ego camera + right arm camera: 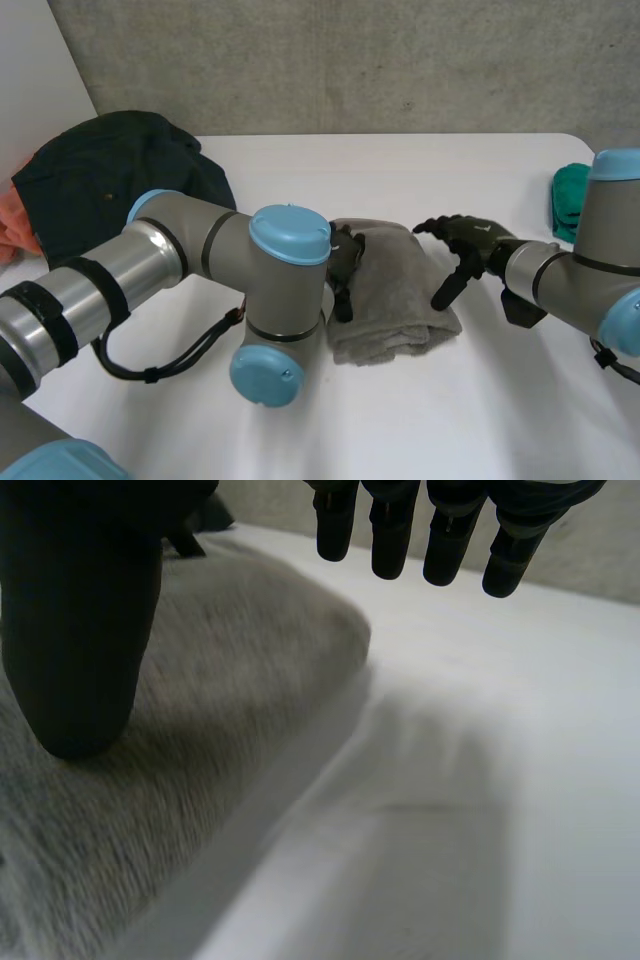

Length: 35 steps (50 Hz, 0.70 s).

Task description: Fold the laundry.

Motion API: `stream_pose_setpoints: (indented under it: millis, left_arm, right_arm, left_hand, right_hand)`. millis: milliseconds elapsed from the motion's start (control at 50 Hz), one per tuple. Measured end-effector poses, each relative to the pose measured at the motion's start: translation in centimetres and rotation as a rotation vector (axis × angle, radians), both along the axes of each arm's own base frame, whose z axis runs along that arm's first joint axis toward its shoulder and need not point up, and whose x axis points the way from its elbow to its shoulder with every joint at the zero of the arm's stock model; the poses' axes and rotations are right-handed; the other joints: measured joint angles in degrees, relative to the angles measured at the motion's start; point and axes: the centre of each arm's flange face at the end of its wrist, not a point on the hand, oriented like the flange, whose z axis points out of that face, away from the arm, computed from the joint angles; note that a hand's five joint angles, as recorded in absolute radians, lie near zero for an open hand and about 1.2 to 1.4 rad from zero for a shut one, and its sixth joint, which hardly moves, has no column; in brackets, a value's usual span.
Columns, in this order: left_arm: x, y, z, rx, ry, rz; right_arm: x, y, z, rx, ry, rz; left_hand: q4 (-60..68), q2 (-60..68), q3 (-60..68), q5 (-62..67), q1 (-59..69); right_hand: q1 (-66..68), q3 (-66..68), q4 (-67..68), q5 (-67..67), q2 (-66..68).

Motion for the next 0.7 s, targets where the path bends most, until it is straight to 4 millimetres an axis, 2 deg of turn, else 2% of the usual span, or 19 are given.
stream_pose_setpoints:
  millis: [140,260,360,380,440,480,560,620,660,700]
  left_arm:
    - [1.4,1.3,-0.5,0.05,-0.098,-0.01]
    - [1.6,1.7,0.1,0.025,-0.128,-0.028]
    - [1.5,1.7,3.6,-0.04,-0.069,-0.023]
    - [1.6,1.6,5.0,-0.068,-0.04,-0.02]
    - [1.7,1.7,7.4,-0.117,0.014,-0.016]
    - [1.9,1.8,10.1,-0.176,0.077,-0.017]
    - [2.3,2.4,13.3,-0.243,0.158,-0.049]
    - [2.5,2.8,14.7,-0.261,0.199,-0.103]
    - [2.8,3.2,15.4,-0.249,0.229,-0.172]
    - [3.0,3.5,15.6,-0.226,0.248,-0.226]
  right_arm:
    - [0.7,0.1,-1.8,0.002,0.1,0.075]
    - [0.5,0.1,-1.9,-0.065,0.245,0.11]
    - [0.3,0.2,-1.1,-0.132,0.324,0.1]
    - [0.4,0.3,-0.8,-0.155,0.334,0.094]
    - [0.7,0.7,0.2,-0.207,0.339,0.091]
    - [1.1,1.6,1.4,-0.275,0.333,0.095]
    - [1.6,3.9,2.8,-0.381,0.318,0.119]
    - [1.9,5.8,2.9,-0.424,0.309,0.148]
    - [2.2,7.8,2.3,-0.439,0.305,0.181]
    - [2.3,9.0,1.6,-0.439,0.304,0.203]
  left_hand:
    - [0.0,0.0,0.0,0.0,0.0]
    - [0.0,0.0,0.0,0.0,0.0]
    - [-0.1,0.0,0.0,0.0,-0.1]
    - [-0.1,0.0,0.0,0.0,-0.1]
    - [-0.1,0.0,0.0,0.0,-0.2]
    - [-0.1,0.0,0.0,0.0,-0.2]
    - [-0.1,0.0,0.0,0.0,-0.2]
    - [-0.1,0.0,0.0,0.0,-0.2]
    - [-0.1,0.0,0.0,0.0,-0.2]
    - [-0.1,0.0,0.0,0.0,-0.2]
  right_hand:
    - [0.0,0.0,0.0,0.0,0.0]
    - [-0.5,0.0,0.0,0.0,0.0]
    - [-0.6,0.0,0.0,0.0,0.0]
    - [-0.6,0.0,0.0,0.0,0.0]
    - [-0.6,0.0,0.0,0.0,0.0]
    - [-0.6,0.0,0.0,0.0,0.0]
    - [-0.6,0.0,0.0,0.0,0.0]
    - [-0.6,0.0,0.0,0.0,0.0]
    - [-0.6,0.0,0.0,0.0,0.0]
    - [-0.6,0.0,0.0,0.0,0.0]
